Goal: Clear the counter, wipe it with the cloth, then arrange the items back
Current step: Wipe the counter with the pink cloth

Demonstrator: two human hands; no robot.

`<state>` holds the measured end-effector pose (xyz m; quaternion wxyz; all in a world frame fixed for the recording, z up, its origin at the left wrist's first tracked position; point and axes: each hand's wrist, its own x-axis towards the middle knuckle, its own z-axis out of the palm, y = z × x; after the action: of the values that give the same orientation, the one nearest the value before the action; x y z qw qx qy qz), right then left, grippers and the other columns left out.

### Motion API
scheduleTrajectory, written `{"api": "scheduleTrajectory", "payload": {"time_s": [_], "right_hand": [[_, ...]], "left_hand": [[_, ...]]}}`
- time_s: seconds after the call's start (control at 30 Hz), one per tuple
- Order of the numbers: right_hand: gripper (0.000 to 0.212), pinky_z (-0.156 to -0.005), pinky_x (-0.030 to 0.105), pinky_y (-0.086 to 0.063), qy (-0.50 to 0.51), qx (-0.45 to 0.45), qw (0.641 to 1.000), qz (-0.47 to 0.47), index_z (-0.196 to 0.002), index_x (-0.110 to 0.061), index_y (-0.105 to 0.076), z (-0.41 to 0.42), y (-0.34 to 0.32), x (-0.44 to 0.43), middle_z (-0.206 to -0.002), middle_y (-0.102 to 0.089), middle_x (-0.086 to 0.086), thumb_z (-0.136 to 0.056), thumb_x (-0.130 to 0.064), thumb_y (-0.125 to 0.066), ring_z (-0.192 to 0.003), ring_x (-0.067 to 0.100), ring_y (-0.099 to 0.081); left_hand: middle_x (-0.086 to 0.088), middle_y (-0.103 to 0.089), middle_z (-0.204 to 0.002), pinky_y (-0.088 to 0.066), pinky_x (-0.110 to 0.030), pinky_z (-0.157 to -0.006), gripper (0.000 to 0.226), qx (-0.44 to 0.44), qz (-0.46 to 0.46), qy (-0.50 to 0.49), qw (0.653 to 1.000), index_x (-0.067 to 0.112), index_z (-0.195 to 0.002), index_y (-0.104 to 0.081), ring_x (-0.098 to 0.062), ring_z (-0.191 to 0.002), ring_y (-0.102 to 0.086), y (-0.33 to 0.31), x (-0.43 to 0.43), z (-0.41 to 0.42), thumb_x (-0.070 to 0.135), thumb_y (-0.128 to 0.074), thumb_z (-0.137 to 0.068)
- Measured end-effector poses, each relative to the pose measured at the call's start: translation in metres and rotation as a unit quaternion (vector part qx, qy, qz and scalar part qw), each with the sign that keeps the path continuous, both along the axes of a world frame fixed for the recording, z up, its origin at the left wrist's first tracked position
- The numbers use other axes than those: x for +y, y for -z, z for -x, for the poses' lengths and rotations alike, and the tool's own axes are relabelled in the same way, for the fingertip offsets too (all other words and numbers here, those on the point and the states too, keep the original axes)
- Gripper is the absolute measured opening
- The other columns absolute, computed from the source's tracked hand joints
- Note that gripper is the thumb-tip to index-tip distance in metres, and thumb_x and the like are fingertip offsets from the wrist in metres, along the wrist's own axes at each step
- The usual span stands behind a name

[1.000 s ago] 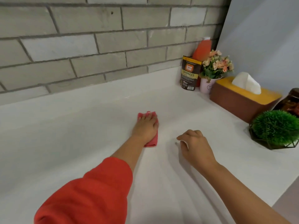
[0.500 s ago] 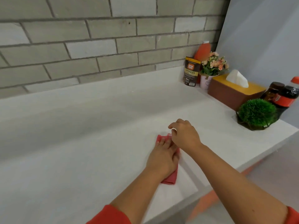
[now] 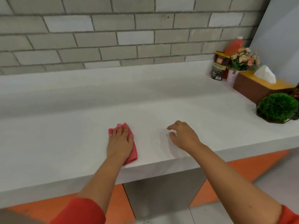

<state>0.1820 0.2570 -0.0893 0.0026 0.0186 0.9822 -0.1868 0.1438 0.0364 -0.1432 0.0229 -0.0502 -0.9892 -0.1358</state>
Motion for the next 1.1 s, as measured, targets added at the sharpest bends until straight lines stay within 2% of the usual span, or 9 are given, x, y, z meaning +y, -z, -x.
{"api": "scheduleTrajectory", "payload": {"time_s": [0.1,0.2,0.37,0.47,0.67,0.8,0.9,1.0,1.1], "right_hand": [[0.047,-0.116,0.032,-0.017,-0.022,-0.075,0.996,-0.029,-0.147,-0.019,-0.029,-0.015,0.003,0.008,-0.157,-0.019,0.001,-0.101,-0.029,-0.032,-0.146,0.018,-0.013],[0.051,-0.119,0.039,-0.008,0.002,-0.109,0.992,-0.064,-0.150,-0.013,-0.015,-0.025,0.011,0.023,-0.159,-0.006,0.006,-0.103,-0.031,-0.024,-0.147,0.023,0.003],[0.051,-0.119,0.042,-0.007,0.040,-0.076,0.996,-0.020,-0.149,-0.010,-0.019,-0.034,0.020,0.015,-0.158,-0.011,0.008,-0.102,-0.029,-0.027,-0.147,0.026,0.002],[0.051,-0.119,0.040,-0.004,0.012,-0.061,0.998,-0.004,-0.149,-0.011,-0.020,-0.031,0.017,-0.008,-0.158,-0.011,0.008,-0.102,-0.028,-0.030,-0.147,0.025,0.002],[0.049,-0.119,0.036,-0.002,-0.039,-0.052,0.998,0.017,-0.149,-0.010,-0.021,-0.023,0.010,-0.048,-0.158,-0.012,0.006,-0.102,-0.025,-0.029,-0.148,0.022,0.004],[0.048,-0.119,0.034,-0.001,-0.074,-0.040,0.996,0.025,-0.148,-0.011,-0.022,-0.018,0.009,-0.082,-0.158,-0.014,0.006,-0.102,-0.023,-0.030,-0.148,0.020,0.003],[0.046,-0.119,0.031,0.000,-0.113,-0.019,0.992,0.057,-0.147,-0.010,-0.027,-0.015,0.005,-0.118,-0.157,-0.018,0.006,-0.101,-0.017,-0.033,-0.148,0.019,0.001],[0.044,-0.118,0.029,-0.002,-0.172,0.006,0.982,0.078,-0.144,-0.009,-0.033,-0.013,0.001,-0.163,-0.154,-0.026,0.006,-0.100,-0.010,-0.034,-0.148,0.019,-0.004],[0.045,-0.119,0.033,-0.007,-0.217,0.025,0.973,0.080,-0.145,-0.010,-0.033,-0.008,0.004,-0.213,-0.154,-0.027,0.007,-0.100,-0.013,-0.031,-0.147,0.022,-0.008]], "left_hand": [[-0.014,-0.018,-0.156,-0.002,-0.043,-0.120,0.055,0.005,0.039,-0.082,0.996,0.009,-0.150,-0.012,-0.028,-0.145,-0.012,0.002,-0.008,-0.003,0.031,-0.016,-0.100],[-0.017,-0.014,-0.156,0.000,-0.045,-0.118,0.055,-0.010,0.043,-0.144,0.989,0.006,-0.149,-0.010,-0.033,-0.144,-0.009,-0.008,0.028,-0.013,0.031,-0.015,-0.100],[-0.009,-0.007,-0.158,0.004,-0.039,-0.118,0.053,-0.020,-0.005,0.051,0.998,0.015,-0.150,-0.012,-0.027,-0.146,-0.002,-0.007,0.089,-0.044,0.033,-0.019,-0.101],[-0.003,-0.008,-0.159,0.003,-0.033,-0.117,0.051,-0.001,-0.008,0.094,0.995,0.018,-0.150,-0.014,-0.019,-0.147,-0.004,-0.006,0.068,-0.054,0.034,-0.019,-0.101],[-0.003,-0.009,-0.158,0.001,-0.031,-0.118,0.052,-0.004,-0.002,-0.005,1.000,0.018,-0.150,-0.011,-0.018,-0.147,-0.005,-0.003,-0.039,-0.047,0.035,-0.017,-0.102],[-0.008,-0.014,-0.157,-0.002,-0.039,-0.120,0.052,-0.015,0.027,-0.094,0.995,0.012,-0.150,-0.012,-0.022,-0.146,-0.008,-0.004,-0.106,-0.037,0.030,-0.017,-0.102],[-0.011,-0.014,-0.157,-0.001,-0.043,-0.120,0.054,-0.019,0.043,-0.131,0.990,0.010,-0.150,-0.010,-0.026,-0.146,-0.008,-0.001,-0.117,-0.031,0.031,-0.015,-0.100],[-0.010,-0.007,-0.158,0.003,-0.043,-0.119,0.053,-0.049,-0.025,-0.121,0.991,0.013,-0.150,-0.009,-0.026,-0.146,-0.002,-0.004,-0.117,-0.028,0.031,-0.012,-0.101],[-0.003,-0.011,-0.158,0.002,-0.039,-0.119,0.050,-0.069,-0.207,-0.099,0.971,0.017,-0.149,-0.017,-0.019,-0.146,-0.002,-0.019,-0.132,-0.033,0.032,-0.014,-0.102]]}}
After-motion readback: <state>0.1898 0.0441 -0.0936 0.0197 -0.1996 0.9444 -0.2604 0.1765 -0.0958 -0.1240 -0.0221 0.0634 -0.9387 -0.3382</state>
